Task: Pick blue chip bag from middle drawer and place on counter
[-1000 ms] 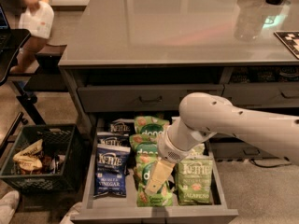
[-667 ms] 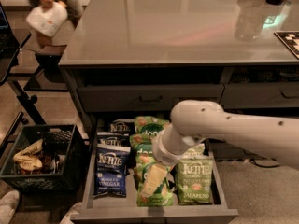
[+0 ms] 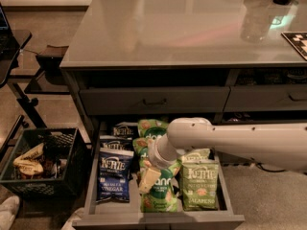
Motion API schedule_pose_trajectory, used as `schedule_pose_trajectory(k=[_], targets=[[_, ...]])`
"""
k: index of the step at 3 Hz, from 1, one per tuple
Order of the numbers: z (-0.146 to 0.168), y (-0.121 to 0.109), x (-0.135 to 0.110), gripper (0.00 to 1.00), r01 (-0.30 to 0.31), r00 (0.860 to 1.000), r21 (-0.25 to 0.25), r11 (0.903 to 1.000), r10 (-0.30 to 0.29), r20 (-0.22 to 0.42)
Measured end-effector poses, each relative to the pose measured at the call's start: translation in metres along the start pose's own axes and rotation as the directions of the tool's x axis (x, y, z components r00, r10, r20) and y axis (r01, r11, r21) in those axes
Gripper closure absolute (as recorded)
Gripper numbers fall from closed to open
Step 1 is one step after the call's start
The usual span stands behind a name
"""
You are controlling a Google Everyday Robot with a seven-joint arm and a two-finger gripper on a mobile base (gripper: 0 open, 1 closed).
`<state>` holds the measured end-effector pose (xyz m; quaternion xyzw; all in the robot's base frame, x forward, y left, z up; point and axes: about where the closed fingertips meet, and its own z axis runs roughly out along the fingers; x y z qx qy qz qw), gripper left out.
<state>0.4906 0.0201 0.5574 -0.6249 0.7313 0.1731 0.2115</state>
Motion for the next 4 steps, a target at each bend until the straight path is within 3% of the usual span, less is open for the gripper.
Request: schedule_pose_trajectory(k=[1,2,4], targets=[[0.029,-0.023,0.0,0.0,0.01,0.995,0.002,0.9999,-0.01,0.096],[0.046,-0.04,0.002,0.0,-0.028,0.978,-0.022,0.9994,0.031,0.207],[0.053,-0.035,0.001,0.0,-0.013,0.981,-0.019,0.9997,0.017,0.192]])
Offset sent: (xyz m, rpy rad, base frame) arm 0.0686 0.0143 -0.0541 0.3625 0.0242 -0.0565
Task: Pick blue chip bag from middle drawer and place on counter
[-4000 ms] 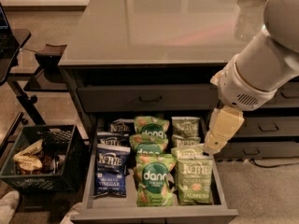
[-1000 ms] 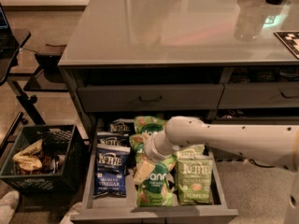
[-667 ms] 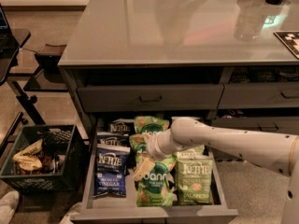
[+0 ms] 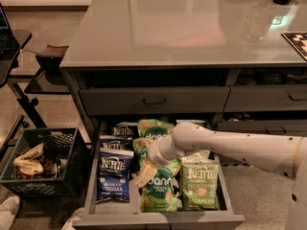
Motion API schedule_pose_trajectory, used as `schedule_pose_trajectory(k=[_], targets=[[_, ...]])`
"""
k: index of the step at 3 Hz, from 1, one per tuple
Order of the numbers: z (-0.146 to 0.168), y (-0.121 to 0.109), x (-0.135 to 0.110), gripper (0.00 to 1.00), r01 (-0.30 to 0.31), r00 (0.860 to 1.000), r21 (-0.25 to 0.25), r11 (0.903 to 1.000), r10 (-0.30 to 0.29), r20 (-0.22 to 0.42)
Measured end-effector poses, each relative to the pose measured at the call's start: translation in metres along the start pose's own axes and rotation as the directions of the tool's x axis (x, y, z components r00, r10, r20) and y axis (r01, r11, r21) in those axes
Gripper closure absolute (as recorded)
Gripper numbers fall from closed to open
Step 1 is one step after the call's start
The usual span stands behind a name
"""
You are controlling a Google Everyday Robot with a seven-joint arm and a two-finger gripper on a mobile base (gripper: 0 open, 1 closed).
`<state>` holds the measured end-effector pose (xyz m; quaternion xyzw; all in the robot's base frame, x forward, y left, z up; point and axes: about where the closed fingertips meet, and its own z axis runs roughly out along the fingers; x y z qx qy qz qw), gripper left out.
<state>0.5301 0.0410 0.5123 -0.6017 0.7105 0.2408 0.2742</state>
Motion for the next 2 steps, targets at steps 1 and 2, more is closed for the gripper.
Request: schedule_pose_trajectory(k=[1,2], targets=[[0.019,0.003,-0.006,0.0,0.046,0.999,0.038,0.9982,-0.046,0.003],[0.034,-0.005,-0.022,0.0,0.1,0.994,0.096,0.9903,-0.103,0.025]])
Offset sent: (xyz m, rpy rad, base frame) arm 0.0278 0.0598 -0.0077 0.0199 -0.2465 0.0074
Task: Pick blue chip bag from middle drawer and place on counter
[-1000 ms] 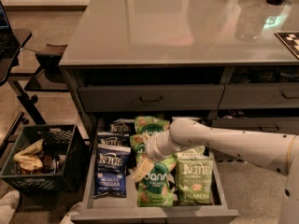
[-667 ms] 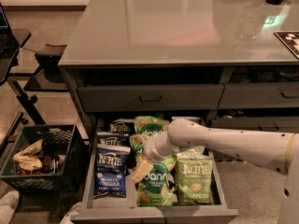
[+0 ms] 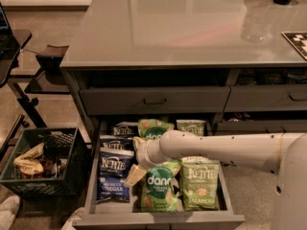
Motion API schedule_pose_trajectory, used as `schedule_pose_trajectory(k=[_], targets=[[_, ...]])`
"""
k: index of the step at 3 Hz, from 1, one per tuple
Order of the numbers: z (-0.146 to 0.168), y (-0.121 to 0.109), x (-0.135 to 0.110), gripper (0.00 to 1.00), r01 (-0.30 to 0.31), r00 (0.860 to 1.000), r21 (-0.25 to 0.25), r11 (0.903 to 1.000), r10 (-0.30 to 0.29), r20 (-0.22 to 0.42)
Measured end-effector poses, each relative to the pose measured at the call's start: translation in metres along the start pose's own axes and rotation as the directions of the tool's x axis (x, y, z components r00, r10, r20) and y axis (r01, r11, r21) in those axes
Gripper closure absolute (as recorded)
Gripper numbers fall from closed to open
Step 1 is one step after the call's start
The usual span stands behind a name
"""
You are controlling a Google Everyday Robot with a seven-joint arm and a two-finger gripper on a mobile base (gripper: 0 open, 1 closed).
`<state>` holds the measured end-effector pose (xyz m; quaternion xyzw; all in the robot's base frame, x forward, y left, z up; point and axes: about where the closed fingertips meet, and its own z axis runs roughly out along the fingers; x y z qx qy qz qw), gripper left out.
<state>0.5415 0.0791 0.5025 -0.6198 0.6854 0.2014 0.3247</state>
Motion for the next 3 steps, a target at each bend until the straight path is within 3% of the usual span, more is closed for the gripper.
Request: schedule_pose_trajectory(k=[1,2,3], targets=[[0.012,-0.01,-0.011,0.0,0.031,0.999,0.029,0.9991,-0.032,0.027],[0.024,-0.019,-0.019,0.0,0.048,0.997,0.022,0.9986,-0.049,0.067],[0.043,-0.026,-0.02,0.0,0.025,0.992,-0.023,0.9994,-0.022,0.122]])
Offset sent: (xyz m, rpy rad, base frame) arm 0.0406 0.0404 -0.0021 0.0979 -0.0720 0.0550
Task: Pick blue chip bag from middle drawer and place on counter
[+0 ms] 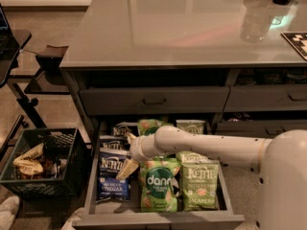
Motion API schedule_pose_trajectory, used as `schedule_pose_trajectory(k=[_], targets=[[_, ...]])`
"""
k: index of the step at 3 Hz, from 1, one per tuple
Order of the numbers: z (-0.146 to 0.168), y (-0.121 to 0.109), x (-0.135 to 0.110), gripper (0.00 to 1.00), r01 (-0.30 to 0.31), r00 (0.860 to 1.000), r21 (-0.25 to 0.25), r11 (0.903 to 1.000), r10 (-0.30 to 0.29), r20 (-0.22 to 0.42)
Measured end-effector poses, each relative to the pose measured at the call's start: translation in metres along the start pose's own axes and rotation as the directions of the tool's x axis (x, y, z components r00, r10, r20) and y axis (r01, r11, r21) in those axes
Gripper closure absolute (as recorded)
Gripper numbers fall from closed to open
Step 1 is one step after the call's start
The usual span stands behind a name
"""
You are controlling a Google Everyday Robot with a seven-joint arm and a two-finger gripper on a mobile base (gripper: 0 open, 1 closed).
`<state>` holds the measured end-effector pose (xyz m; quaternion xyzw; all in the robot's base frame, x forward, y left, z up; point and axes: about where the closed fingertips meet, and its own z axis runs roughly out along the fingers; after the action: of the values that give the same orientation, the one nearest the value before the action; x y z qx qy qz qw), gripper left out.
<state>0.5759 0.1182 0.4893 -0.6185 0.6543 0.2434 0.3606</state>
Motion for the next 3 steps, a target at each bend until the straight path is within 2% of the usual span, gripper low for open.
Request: schedule_pose_trajectory(k=[1,2,3], targets=[[0.022,-0.003,0.008,0.0,-0.037,0.999,-0.054,0.9979,0.038,0.027],[0.039,-0.005,0.015,0.0,-0.054,0.998,-0.08,0.9953,0.056,0.011],[0.049,-0.003,0.023,0.0,-0.062,0.997,-0.085,0.9945,0.058,-0.044]])
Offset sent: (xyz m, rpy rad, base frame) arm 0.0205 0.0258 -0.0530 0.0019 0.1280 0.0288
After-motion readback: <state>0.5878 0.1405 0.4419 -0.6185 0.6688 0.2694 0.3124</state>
